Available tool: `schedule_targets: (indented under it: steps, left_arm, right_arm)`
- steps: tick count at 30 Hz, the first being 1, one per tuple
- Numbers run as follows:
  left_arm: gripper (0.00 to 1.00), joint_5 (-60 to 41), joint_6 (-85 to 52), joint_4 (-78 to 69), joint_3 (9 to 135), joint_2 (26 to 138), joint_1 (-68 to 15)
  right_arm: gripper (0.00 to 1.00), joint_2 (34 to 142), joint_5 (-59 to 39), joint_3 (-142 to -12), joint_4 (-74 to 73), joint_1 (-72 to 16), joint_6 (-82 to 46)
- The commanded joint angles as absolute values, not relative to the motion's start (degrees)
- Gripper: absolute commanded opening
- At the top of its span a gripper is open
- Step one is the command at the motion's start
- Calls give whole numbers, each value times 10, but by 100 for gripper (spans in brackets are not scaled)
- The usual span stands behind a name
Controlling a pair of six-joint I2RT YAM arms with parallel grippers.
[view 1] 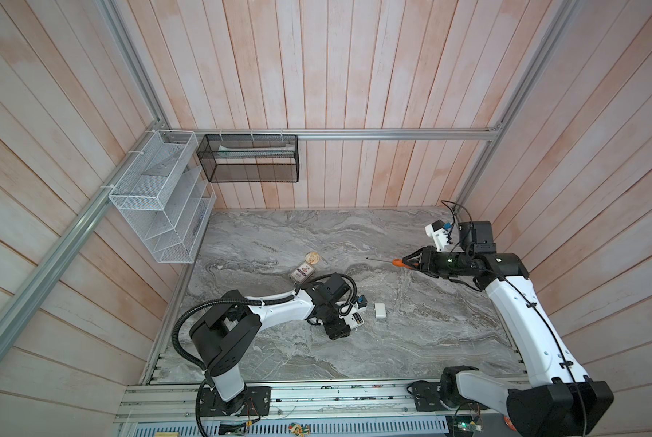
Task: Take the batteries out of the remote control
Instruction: 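Grasp the opened white remote with the left gripper while right draws back, then bring the screwdriver tip to the remote's battery compartment with the right gripper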
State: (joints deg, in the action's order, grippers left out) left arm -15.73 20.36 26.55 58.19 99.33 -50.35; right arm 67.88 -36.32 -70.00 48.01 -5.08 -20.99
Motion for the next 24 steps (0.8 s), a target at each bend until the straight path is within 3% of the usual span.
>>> schedule_targets:
  steps: [1, 12, 24]
  left_arm:
    - [75, -145, 214, 272, 566, 991, -504]
    - [74, -117, 202, 259, 524, 990, -501]
    - [50, -102, 206, 230, 482, 964, -500]
  right_arm:
    - [11, 683, -374, -695, 477, -47, -204]
    - [11, 686, -369, -699, 495, -48, -202]
    - [11, 711, -314, -701, 670, -60, -159]
